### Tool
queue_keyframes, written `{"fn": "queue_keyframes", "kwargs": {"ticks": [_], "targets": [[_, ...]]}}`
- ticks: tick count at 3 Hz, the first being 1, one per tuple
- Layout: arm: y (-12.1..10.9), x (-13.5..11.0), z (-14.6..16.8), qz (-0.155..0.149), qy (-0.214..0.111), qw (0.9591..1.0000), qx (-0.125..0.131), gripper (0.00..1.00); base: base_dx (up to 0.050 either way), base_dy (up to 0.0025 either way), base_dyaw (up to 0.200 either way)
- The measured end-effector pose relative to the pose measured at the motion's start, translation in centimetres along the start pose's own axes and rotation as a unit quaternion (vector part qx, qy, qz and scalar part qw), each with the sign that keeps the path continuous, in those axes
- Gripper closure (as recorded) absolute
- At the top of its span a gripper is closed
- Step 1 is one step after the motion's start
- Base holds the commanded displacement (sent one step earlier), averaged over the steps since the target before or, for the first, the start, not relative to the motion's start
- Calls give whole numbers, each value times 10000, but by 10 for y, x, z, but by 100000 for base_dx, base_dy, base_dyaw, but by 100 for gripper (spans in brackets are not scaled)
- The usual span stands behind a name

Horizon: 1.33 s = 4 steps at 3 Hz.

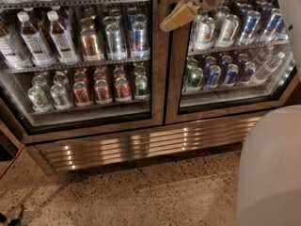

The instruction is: Open left fridge door

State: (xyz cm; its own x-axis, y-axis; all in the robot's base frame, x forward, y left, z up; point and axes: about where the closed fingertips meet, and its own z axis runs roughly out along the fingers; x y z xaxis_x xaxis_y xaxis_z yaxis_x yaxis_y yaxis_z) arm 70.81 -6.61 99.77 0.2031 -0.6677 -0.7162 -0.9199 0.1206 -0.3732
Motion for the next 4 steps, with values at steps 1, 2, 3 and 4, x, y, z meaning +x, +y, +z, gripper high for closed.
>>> {"fn": "queue_keyframes", "kwargs": {"ticks": [1,2,3,4], "targets": [[-1,0,-1,0,0,10000,0,39,0,0,0],[-4,-6,-2,-35,-136,9999,-11,34,0,0,0],[-3,-5,-3,-35,-136,9999,-11,18,0,0,0],[2,-4,-4,-34,-140,9999,-15,29,0,0,0]]}}
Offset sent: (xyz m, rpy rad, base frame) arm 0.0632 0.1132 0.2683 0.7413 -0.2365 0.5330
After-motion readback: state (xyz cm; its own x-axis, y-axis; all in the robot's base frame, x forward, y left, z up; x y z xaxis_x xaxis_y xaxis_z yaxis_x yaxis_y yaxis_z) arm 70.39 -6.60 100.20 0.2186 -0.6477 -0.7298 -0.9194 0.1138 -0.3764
